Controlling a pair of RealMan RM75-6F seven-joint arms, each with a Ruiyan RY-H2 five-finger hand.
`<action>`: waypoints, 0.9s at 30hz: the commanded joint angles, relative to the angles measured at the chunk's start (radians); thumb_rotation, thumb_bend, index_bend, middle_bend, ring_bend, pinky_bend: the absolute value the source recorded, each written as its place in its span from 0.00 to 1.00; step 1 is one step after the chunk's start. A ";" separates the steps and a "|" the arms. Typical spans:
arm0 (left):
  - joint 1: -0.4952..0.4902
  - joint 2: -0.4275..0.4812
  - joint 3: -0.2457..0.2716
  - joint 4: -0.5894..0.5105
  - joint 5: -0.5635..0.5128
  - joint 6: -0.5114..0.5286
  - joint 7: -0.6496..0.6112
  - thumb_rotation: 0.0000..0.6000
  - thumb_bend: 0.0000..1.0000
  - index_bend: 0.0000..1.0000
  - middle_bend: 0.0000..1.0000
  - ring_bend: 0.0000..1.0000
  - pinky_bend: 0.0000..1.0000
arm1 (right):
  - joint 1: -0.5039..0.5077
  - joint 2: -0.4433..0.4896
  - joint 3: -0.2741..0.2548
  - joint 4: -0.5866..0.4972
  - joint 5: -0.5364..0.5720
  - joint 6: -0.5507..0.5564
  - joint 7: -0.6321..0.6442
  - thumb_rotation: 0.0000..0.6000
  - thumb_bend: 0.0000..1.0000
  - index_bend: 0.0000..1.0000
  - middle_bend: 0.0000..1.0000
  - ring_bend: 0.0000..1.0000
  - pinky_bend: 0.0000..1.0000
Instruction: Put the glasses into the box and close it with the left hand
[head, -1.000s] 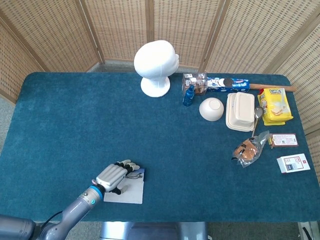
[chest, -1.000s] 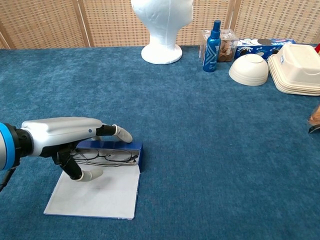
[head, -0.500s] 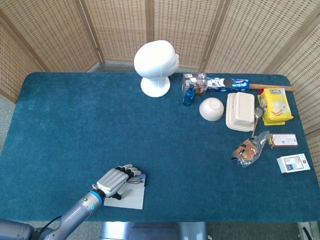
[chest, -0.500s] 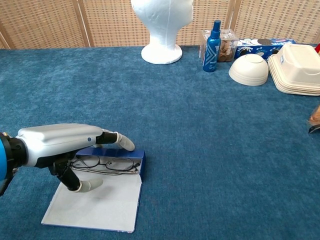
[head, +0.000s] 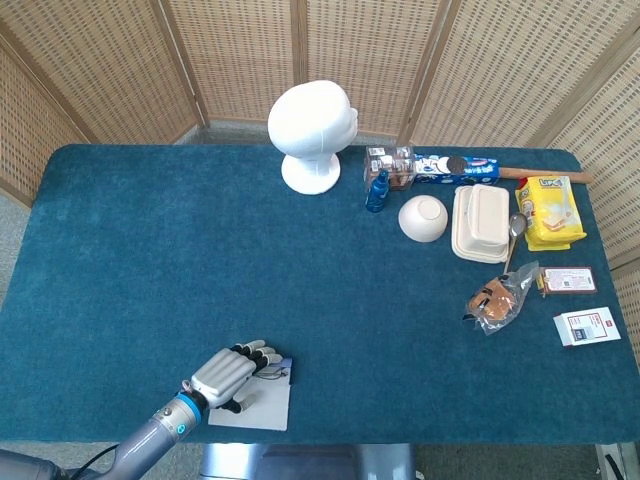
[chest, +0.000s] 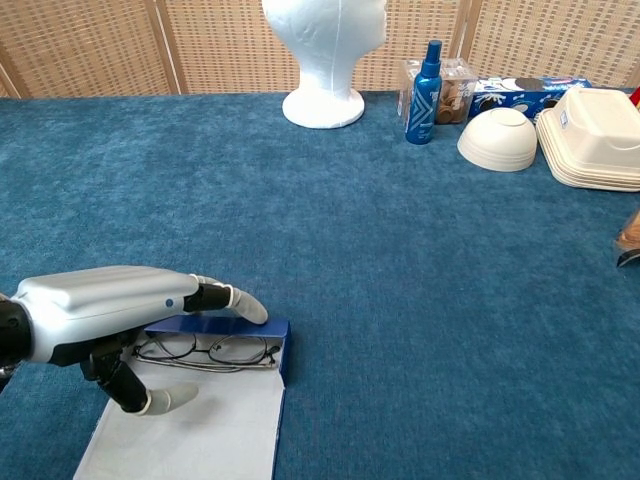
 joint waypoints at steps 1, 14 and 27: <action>0.003 -0.001 0.004 -0.002 0.007 -0.001 0.000 1.00 0.39 0.14 0.15 0.06 0.17 | 0.000 0.000 -0.001 0.001 -0.001 0.000 0.001 0.97 0.39 0.04 0.17 0.13 0.28; 0.021 0.000 0.022 -0.008 0.057 -0.018 -0.004 1.00 0.39 0.14 0.15 0.06 0.17 | -0.007 0.002 -0.002 -0.004 -0.004 0.014 -0.002 0.96 0.39 0.04 0.17 0.13 0.28; 0.035 0.002 0.029 -0.014 0.067 -0.024 -0.004 1.00 0.39 0.14 0.15 0.06 0.17 | -0.006 0.003 -0.004 -0.009 -0.008 0.015 -0.007 0.97 0.39 0.04 0.17 0.13 0.28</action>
